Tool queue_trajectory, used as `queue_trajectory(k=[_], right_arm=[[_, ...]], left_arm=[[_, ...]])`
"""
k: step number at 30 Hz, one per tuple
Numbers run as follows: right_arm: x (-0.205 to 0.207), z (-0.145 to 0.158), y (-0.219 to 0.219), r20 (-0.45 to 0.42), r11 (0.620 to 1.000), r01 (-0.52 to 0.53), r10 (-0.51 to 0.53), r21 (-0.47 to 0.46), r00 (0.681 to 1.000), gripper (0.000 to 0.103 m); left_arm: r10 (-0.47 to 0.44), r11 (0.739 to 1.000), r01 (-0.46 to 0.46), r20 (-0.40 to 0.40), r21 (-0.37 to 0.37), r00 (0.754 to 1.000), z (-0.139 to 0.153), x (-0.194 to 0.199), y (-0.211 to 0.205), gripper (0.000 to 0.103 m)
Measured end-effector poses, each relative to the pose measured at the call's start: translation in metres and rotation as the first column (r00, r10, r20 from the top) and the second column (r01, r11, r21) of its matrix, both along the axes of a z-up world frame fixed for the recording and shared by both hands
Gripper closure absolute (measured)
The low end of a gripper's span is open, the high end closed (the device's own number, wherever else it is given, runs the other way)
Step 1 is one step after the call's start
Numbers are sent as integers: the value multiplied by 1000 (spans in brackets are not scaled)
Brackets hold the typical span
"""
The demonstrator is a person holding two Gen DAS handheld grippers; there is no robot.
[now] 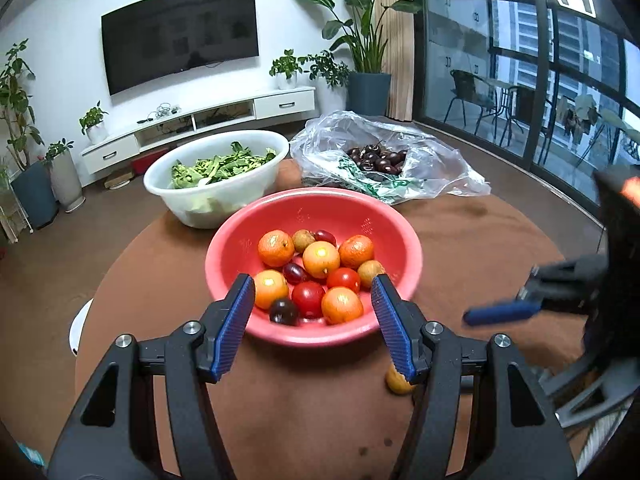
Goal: Organize fruits
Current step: 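Grasp a yellow-brown fruit with the left tool while the right tool grasps a dark plum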
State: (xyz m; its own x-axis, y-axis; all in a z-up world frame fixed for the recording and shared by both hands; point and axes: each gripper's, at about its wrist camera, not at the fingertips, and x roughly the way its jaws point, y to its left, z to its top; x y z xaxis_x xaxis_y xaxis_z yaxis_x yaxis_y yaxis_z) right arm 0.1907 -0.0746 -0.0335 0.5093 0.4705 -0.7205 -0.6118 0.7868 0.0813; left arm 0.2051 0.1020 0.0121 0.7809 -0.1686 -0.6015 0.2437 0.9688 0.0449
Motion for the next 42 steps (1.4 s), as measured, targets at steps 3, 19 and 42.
queue_trajectory(k=[3,19,42], right_arm=[[-10,-18,9,-32,999,-27,26,-45,999,50],[5,-40,16,-107,999,-27,22,-46,994,70],[-20,-30,-22,-121,998,36,-41,-43,992,74]], left_arm=[[3,1000,-3,-5,-21,1000,-1,-18,2,44],[-29,998,24,-97,-50,995,-31,-50,-7,44],[-156,986,136,-251,-96,955,-71,-9,-50,44]])
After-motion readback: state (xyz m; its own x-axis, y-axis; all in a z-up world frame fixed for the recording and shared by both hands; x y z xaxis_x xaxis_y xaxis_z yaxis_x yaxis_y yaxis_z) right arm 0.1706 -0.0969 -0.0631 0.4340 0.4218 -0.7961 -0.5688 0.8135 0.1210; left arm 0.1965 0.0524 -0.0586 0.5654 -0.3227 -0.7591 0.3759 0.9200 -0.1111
